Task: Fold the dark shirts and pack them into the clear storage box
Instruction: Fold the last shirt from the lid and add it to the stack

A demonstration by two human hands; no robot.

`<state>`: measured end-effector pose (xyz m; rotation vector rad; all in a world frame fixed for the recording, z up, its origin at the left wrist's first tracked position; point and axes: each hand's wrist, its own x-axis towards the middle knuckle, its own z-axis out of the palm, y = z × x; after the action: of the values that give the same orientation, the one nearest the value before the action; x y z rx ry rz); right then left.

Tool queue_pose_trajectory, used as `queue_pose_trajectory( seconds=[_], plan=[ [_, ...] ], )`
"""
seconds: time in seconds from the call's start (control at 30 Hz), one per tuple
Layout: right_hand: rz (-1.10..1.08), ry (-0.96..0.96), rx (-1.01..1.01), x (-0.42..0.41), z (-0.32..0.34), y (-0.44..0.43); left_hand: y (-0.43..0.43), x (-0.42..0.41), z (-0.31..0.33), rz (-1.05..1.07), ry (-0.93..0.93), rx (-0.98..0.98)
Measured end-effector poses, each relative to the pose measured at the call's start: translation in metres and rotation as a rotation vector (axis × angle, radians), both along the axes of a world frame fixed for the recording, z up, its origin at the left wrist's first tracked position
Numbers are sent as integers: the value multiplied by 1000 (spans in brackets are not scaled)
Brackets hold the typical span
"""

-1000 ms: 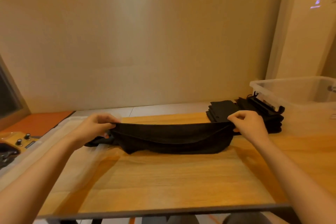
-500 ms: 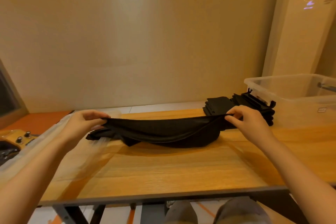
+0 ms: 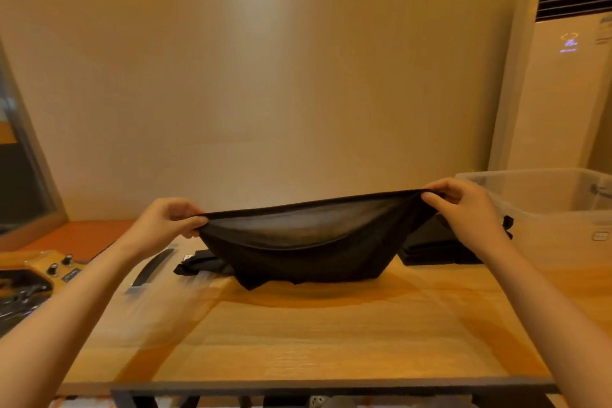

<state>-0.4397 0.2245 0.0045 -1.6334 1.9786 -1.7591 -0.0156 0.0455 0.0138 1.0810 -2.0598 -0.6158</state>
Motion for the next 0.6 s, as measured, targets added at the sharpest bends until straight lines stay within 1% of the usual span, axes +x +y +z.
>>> queue_pose_trajectory(
  seconds=[0.1, 0.17, 0.2, 0.27, 0.33, 0.4, 0.5, 0.6],
  plan=[
    [29, -25, 58, -5, -6, -5, -8, 5, -5, -25, 41, 101],
    [65, 0, 171, -7, -20, -9, -8, 5, -17, -49, 21, 158],
    [79, 36, 256, -7, -32, -10, -6, 5, -26, -59, -24, 169],
    [95, 126, 406, -7, -59, -8, -2, 3, -46, -88, -115, 137],
    [88, 178, 481, -8, -82, -2, 1, 5, -67, -95, -159, 84],
    [101, 180, 513, -7, -97, 7, 2, 6, -84, -60, -167, 36],
    [129, 141, 554, 3, -108, 16, 14, 3, -102, -25, -127, 23],
    [43, 154, 560, 14, -112, 14, 27, -1, -115, -2, -131, -21]
  ],
)
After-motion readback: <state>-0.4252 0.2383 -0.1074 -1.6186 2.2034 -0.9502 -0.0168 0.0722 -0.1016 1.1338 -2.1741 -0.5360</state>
